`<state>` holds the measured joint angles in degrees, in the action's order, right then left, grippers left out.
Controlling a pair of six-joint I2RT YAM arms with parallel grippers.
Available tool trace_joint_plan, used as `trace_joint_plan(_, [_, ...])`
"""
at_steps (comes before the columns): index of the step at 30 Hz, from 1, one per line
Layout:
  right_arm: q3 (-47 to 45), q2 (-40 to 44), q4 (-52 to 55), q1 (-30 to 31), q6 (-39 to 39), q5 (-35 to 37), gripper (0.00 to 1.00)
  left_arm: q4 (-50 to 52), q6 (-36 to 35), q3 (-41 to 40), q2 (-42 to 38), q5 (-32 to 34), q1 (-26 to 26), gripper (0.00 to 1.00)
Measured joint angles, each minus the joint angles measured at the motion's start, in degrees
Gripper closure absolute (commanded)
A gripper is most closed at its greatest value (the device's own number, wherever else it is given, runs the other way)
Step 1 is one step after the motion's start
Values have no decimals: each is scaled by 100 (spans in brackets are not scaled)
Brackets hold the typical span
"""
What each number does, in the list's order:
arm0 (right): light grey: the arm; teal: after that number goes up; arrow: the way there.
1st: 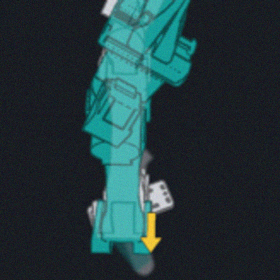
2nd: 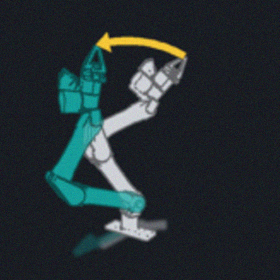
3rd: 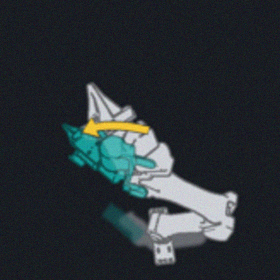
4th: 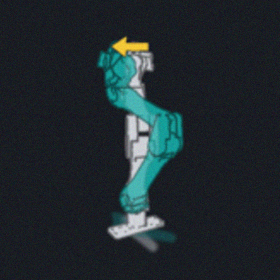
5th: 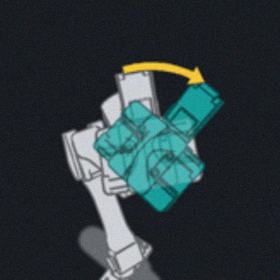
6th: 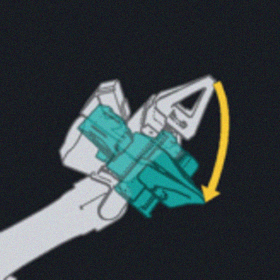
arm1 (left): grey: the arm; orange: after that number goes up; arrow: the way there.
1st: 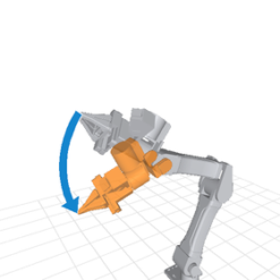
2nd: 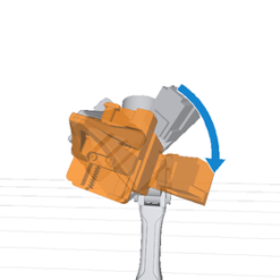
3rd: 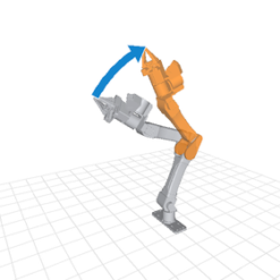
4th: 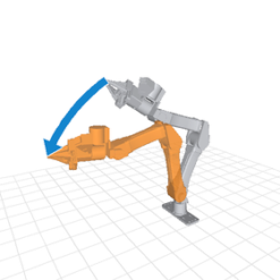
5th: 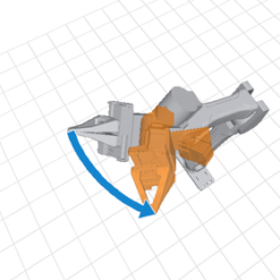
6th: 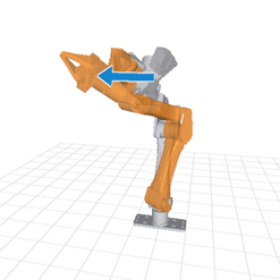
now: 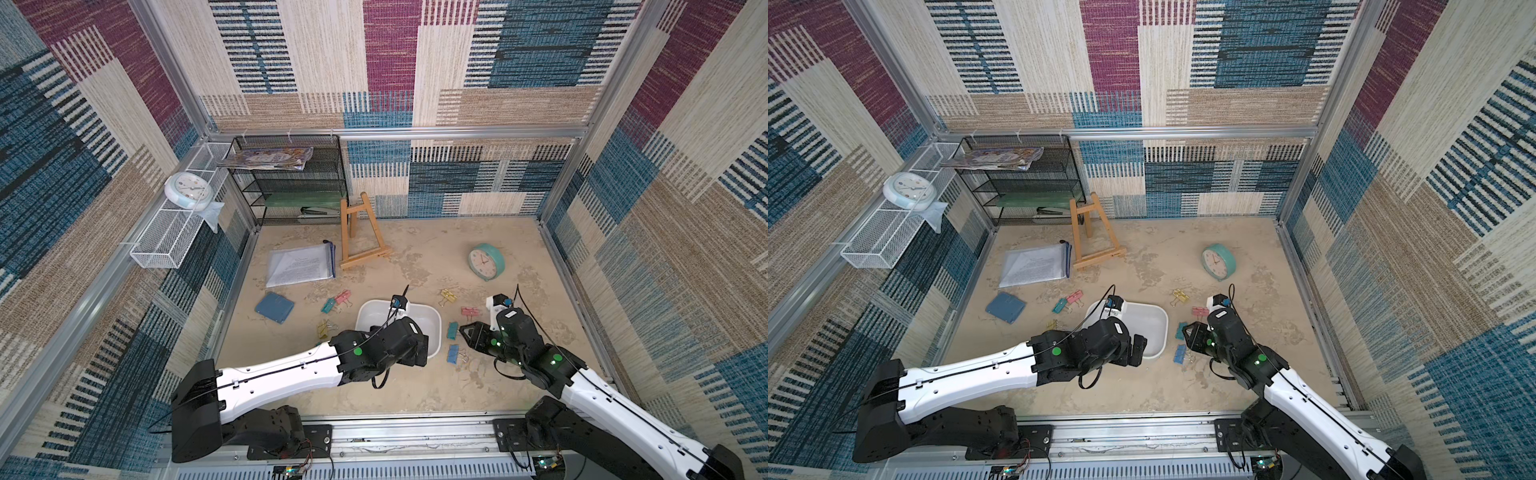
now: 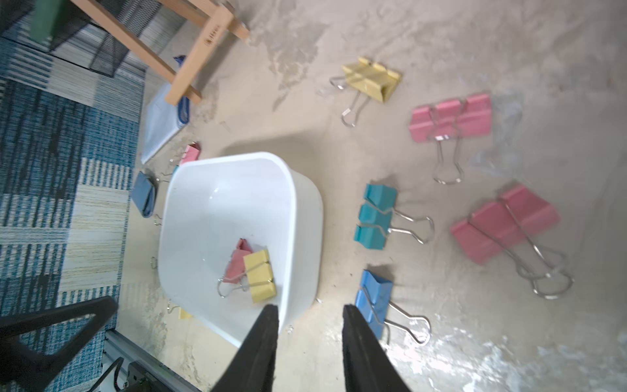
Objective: Take out the binder clips from the storage box
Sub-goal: Pick up the binder clip from the storage box.
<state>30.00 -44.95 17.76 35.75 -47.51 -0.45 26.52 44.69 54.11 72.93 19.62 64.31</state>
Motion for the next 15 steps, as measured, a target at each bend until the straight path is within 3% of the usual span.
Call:
trace_joint_plan(8, [1209, -1720, -267, 216, 855, -1038, 62, 103, 188, -610, -748, 448, -339, 1])
trace_joint_plan(15, [2247, -3206, -28, 1071, 1244, -872, 61, 306, 219, -835, -1141, 584, -728, 1])
